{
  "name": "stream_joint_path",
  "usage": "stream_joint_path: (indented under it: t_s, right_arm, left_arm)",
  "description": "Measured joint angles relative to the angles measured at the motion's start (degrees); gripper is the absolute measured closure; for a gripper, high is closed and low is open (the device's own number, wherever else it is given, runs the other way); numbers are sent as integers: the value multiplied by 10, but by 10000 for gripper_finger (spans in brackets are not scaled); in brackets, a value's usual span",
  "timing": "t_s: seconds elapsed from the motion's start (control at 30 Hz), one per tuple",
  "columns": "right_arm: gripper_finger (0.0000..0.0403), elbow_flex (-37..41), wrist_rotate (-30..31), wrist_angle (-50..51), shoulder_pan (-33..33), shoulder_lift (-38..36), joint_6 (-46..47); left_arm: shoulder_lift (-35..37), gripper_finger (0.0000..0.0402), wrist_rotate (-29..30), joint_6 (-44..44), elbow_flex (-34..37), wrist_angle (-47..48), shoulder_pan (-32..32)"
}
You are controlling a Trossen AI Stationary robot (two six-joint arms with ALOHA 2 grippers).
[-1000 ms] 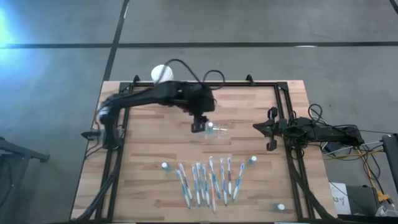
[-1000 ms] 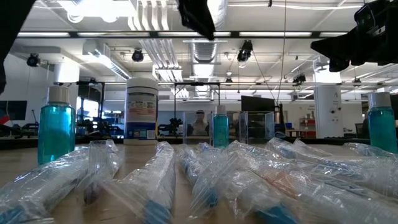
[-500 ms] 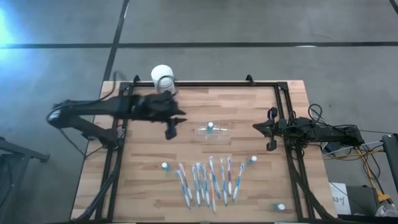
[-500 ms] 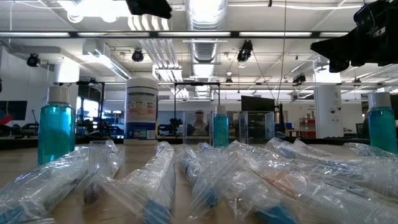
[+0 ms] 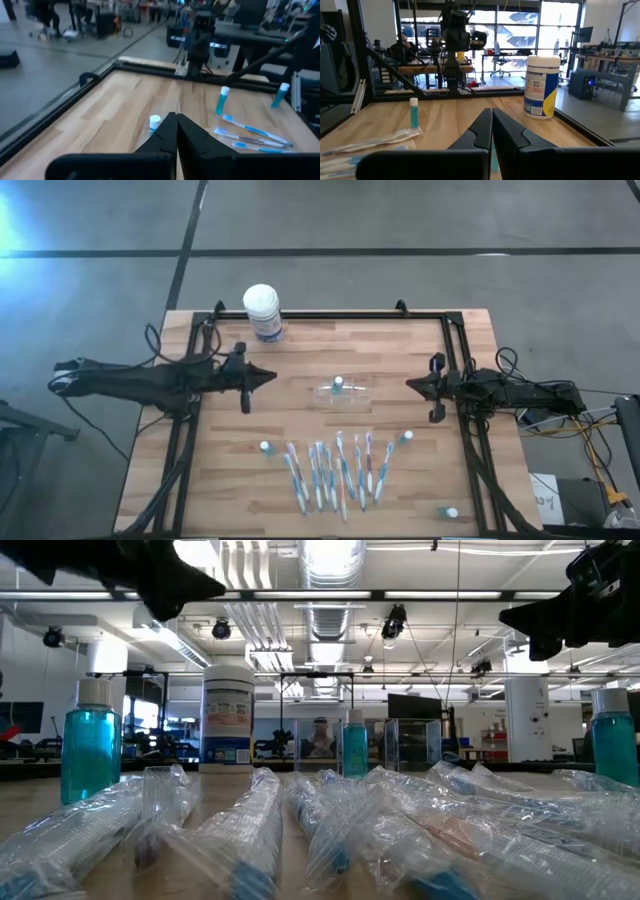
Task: Pick & Place toothbrushing station
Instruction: Put the blue mouthwash into the transparent organizer
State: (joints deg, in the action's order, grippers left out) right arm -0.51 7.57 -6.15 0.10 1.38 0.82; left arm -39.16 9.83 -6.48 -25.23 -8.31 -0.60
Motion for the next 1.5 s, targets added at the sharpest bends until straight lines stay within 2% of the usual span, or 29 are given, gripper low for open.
stream_joint_path:
  t_s: [0.13,0.3,0.37,0.6,1.03,1.17,1.3,1.43,1.5]
  right_arm:
    - [394,0,0,-1,0,6,-5]
    - [394,0,0,-1,0,12,10]
    - [394,0,0,-1,0,15,17]
    - [394,0,0,-1,0,33,18]
    - [394,0,0,-1,0,69,39]
    - [394,-6,-1,-8,0,78,95]
    - [394,-77,1,88,14,110,97]
    - [394,-199,14,222,37,172,104]
    - [394,-269,14,320,49,211,117]
  left_arm:
    - [22,399,-10,3,78,-81,2]
    - [53,396,-35,31,172,-240,12]
    - [66,398,-30,24,198,-264,11]
    - [106,396,-42,19,227,-258,11]
    - [136,390,-47,19,247,-148,12]
    - [136,392,-47,16,247,-122,11]
    - [136,395,-48,5,248,-97,11]
    - [136,392,-48,-1,248,-96,11]
    - [136,387,-48,-13,248,-96,11]
